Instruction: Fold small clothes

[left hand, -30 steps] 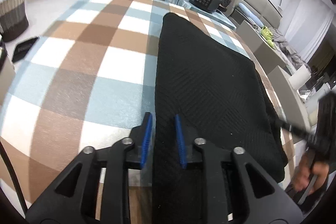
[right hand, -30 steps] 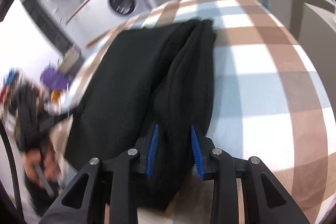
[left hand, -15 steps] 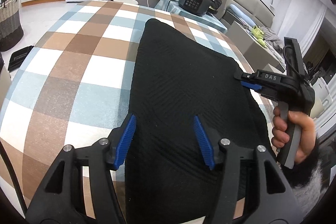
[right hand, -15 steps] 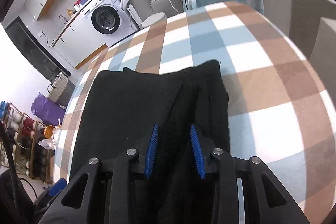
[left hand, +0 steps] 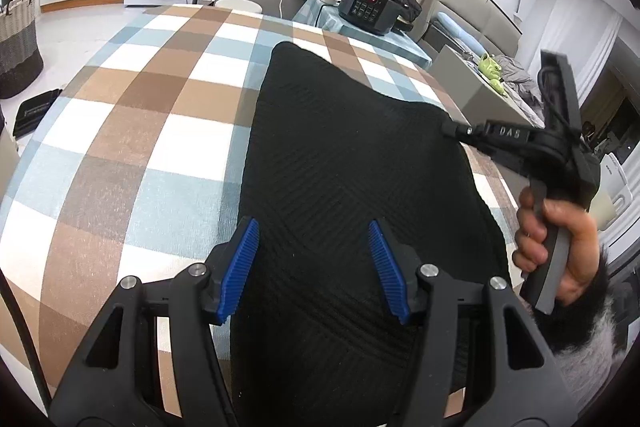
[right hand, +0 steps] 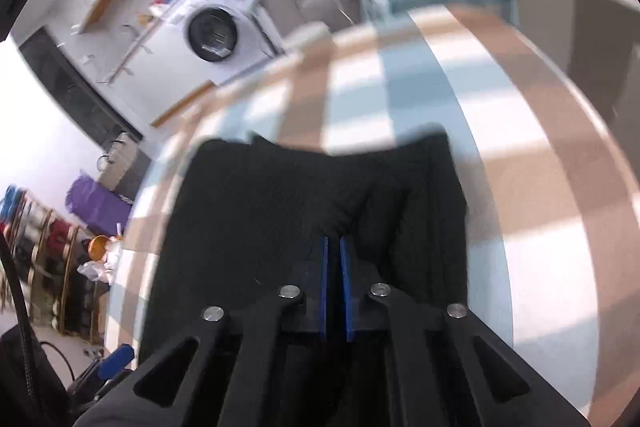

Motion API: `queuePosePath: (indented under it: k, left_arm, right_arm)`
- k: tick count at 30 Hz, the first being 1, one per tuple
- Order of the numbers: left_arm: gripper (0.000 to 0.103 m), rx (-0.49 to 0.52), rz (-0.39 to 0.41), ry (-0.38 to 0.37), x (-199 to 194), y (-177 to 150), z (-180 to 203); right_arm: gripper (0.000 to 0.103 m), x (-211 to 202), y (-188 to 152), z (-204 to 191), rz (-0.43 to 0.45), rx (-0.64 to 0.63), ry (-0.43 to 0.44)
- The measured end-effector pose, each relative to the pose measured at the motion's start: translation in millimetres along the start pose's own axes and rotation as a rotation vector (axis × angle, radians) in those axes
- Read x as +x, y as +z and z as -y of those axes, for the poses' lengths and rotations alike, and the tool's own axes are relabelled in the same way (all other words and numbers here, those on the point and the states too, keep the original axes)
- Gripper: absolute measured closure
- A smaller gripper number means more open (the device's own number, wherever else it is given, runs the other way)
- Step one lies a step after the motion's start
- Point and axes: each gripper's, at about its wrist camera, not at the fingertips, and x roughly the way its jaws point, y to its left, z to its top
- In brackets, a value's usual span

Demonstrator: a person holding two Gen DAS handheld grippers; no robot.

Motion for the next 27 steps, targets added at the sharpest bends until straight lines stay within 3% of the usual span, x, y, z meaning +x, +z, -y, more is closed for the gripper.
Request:
queuePosePath:
  k: [3, 6, 10, 11, 17, 18, 20, 21, 24, 27]
  left_arm:
    - [0.049, -0.004, -0.003, -0.005, 2, 0, 1]
    - [0.049, 0.004, -0.015, -0.003, 4, -2, 2]
    - [0.049, -0.004, -0.026, -0.005, 7, -4, 0]
    - [0.049, -0.005, -0.028, -0.005, 8, -4, 0]
    - [0.049, 0.000, -0.031, 0.002, 9, -6, 2]
    - [0.049, -0.003, -0.031, 0.002, 8, -6, 1]
    - [0.049, -0.007, -0.028, 0.007, 7, -6, 0]
    - [0.049, -0.006, -0.022, 0.011, 5, -6, 0]
    - [0.049, -0.006, -0.008, 0.016, 0, -5, -1]
    - [0.049, -0.013, -0.010, 0.018, 0, -6, -2]
  right_arm:
    - [0.097, -4, 10, -8, 0.042, -0.040, -0.035]
    - [0.093, 12, 12, 4, -0.025, 0.007, -0.125]
    - [0.065, -9, 2, 16, 0.002, 0.030, -0.100]
    - [0.064, -13, -1, 18, 0.014, 0.032, -0.103]
    - [0.067, 1, -3, 36, -0.014, 0.086, -0.064]
    - [0.070, 4, -2, 36, -0.008, 0.086, -0.072]
    - [0.091, 8, 2, 35, -0.005, 0.095, -0.074]
    - [0.096, 8, 5, 32, 0.000, 0.082, -0.065]
    - [0.097, -12, 11, 15, 0.097, -0.007, -0.047]
    - [0.097, -4, 16, 18, 0.072, -0.005, -0.102]
